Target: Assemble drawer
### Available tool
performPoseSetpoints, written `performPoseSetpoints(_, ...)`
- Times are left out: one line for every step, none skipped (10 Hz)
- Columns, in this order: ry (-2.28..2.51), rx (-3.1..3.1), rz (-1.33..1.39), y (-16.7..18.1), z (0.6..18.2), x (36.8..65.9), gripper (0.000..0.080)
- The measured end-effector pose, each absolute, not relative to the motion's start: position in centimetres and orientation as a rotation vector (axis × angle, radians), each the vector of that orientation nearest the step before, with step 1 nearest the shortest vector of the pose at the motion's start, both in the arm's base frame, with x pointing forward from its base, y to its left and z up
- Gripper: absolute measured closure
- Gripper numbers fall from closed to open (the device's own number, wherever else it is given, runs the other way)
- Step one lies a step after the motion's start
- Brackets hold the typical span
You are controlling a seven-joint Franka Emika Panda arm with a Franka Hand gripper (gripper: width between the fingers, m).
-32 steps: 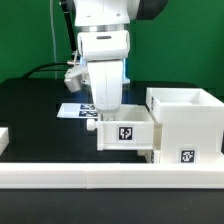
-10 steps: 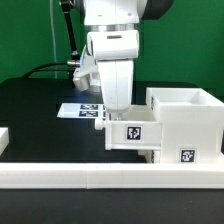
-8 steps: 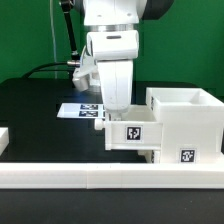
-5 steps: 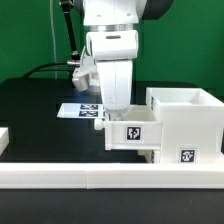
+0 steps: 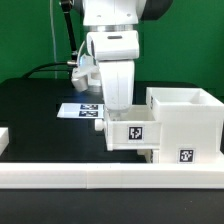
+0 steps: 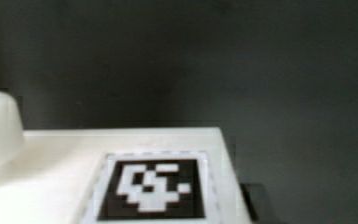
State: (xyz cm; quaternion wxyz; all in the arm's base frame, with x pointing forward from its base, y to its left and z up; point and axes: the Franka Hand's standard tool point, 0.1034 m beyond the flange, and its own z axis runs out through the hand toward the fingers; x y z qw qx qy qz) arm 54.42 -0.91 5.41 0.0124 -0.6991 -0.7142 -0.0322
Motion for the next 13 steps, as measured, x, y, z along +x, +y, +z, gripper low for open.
performPoseSetpoints(-2.226,-2.179,-0.101,-0.9,5.4,54.4,0.0757)
performPoseSetpoints(-2.226,-2.179,-0.101,-0.9,5.4,54.4,0.0757)
performPoseSetpoints(-2.231,-2.177,-0.104,-0.8,5.4,54.4,0.0757)
performPoseSetpoints(-2.237,-2.18,-0.118,-0.7,5.3,54.4,0.0757)
performPoseSetpoints(-2.235,-2.183,-0.12,-0.6,5.3,54.5,0.0757)
performPoseSetpoints(-2.236,-2.18,-0.116,-0.4,5.4,54.6,0.0757)
performPoseSetpoints(-2.231,-2.181,-0.112,-0.2,5.4,54.7,0.0756)
performPoseSetpoints(-2.219,-2.19,-0.109,-0.1,5.4,54.7,0.0755)
performPoseSetpoints(-2.204,-2.209,-0.116,0.0,5.3,54.7,0.0755)
performPoseSetpoints(-2.195,-2.222,-0.125,0.1,5.3,54.6,0.0755)
performPoseSetpoints(-2.182,-2.231,-0.121,0.2,5.2,54.5,0.0755)
performPoseSetpoints(-2.177,-2.235,-0.119,0.4,5.2,54.5,0.0755)
performPoseSetpoints(-2.187,-2.231,-0.118,0.4,5.1,54.4,0.0755)
